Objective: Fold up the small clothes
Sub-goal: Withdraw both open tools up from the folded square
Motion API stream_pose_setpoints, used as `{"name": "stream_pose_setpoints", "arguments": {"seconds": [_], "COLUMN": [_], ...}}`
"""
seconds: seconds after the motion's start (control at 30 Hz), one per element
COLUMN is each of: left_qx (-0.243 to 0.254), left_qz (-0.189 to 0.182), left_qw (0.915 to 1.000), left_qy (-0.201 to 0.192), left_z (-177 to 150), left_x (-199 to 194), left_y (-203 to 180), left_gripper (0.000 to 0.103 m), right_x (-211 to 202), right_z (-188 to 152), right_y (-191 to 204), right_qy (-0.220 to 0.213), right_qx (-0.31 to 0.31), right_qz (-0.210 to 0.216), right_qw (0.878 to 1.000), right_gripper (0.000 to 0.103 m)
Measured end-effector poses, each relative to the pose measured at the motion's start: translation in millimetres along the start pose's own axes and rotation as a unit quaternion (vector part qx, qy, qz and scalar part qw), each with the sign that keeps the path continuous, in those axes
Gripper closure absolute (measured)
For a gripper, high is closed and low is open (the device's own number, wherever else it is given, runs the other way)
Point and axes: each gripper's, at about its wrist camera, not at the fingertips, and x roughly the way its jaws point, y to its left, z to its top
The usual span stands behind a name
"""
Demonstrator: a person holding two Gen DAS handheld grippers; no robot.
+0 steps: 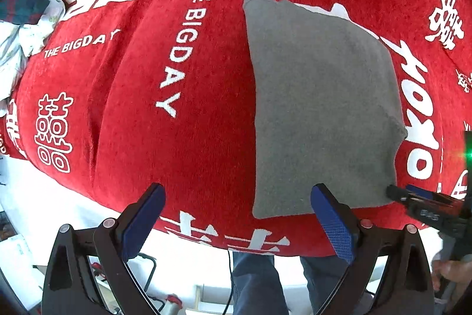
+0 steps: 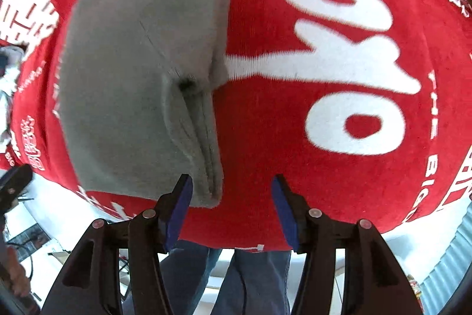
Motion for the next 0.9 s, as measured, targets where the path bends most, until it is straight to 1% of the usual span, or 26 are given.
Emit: {"name": "stream_pose_setpoints", "arguments": {"seconds": [0.07, 0.17, 0.3, 0.33, 0.4, 0.53, 0.6, 0.67, 0.8, 0.9], "left_qx": [-0.002, -0.003, -0.001, 0.001, 0.004, 0.0, -0.001, 0.003, 0.011, 0.017], "left_qz": [0.004, 0.01, 0.019, 0.022, 0.022, 0.01, 0.011, 0.011, 0.014, 0.01], "left_qw": [1.0, 0.9999, 0.9997, 0.9997, 0.9996, 0.9996, 0.9994, 0.9989, 0.9979, 0.9975], "left_qy": [-0.004, -0.009, -0.014, -0.015, -0.017, -0.028, -0.034, -0.045, -0.063, -0.068], "left_z": [1.3, 4.1, 7.9, 9.0, 11.0, 13.1, 14.5, 15.3, 17.0, 18.4], "left_x": [-3.1, -7.6, -14.0, -16.2, -22.5, -37.9, -46.2, -56.3, -77.1, -90.6], "left_y": [-1.1, -3.0, -6.1, -7.1, -8.9, -10.8, -12.0, -14.3, -19.1, -23.3], "left_gripper": [0.004, 0.004, 0.004, 0.004, 0.004, 0.004, 0.004, 0.004, 0.004, 0.004], "right_x": [-12.8, -27.7, -42.9, -46.5, -56.8, -81.5, -94.2, -105.5, -128.4, -142.7], "right_z": [2.9, 5.8, 8.9, 5.6, 5.6, 9.2, 8.1, 8.3, 6.4, 6.2], "right_y": [1.1, 8.2, 19.3, 21.9, 27.1, 37.8, 43.8, 51.1, 63.9, 71.3], "right_qy": [-0.014, -0.03, -0.039, -0.042, -0.051, -0.069, -0.08, -0.092, -0.12, -0.126], "right_qx": [-0.001, -0.008, -0.017, -0.02, -0.027, -0.039, -0.045, -0.052, -0.062, -0.063], "right_qz": [0.005, 0.013, 0.02, 0.019, 0.016, 0.008, -0.005, -0.018, -0.035, -0.042], "right_qw": [1.0, 0.999, 0.999, 0.999, 0.998, 0.997, 0.996, 0.994, 0.99, 0.989], "right_gripper": [0.027, 0.026, 0.026, 0.023, 0.022, 0.018, 0.016, 0.001, 0.0, 0.0]}}
